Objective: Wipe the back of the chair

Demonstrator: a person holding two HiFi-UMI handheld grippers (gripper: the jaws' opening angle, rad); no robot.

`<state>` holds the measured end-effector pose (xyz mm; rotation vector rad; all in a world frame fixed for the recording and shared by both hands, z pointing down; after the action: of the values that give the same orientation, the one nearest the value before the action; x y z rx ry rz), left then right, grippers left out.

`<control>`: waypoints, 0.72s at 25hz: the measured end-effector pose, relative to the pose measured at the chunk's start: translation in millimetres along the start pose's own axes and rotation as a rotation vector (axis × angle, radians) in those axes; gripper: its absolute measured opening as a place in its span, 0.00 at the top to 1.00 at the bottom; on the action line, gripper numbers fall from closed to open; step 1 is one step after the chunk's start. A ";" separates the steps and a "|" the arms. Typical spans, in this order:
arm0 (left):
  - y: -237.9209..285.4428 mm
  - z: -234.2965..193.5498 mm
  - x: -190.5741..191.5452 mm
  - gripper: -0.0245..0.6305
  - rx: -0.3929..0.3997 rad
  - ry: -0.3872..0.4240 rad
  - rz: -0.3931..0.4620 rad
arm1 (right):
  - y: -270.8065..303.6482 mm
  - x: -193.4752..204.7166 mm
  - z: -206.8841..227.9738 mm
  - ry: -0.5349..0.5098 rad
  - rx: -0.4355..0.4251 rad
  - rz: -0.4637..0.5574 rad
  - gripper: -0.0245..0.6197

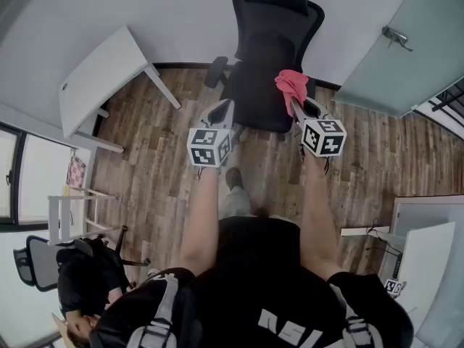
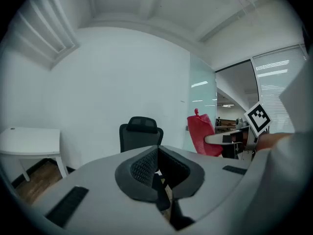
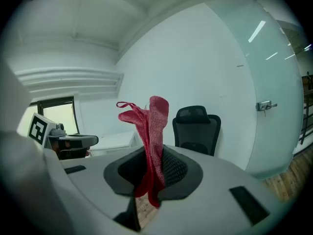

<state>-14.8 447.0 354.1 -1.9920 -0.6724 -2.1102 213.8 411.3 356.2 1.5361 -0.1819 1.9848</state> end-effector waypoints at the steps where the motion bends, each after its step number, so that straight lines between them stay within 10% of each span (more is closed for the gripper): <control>1: 6.1 -5.5 -0.9 0.93 0.000 0.001 -0.002 | 7.8 -2.0 1.9 0.002 0.000 0.003 0.83; 18: 115.5 -125.5 -42.4 0.93 0.047 0.009 0.031 | 157.9 -55.7 22.9 0.000 0.105 0.024 0.83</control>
<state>-76.2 283.4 335.6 -1.9543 -0.6785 -2.0650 154.9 253.0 352.6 1.6062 -0.0984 2.0422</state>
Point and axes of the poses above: the fingertips, and each gripper's own axes: y forward along the fingers, z to its right, x out of its underside, the point moved 5 cm from there along -y, backward along the fingers, and after that the axes turned 8 degrees about y, right-handed, at the moved point
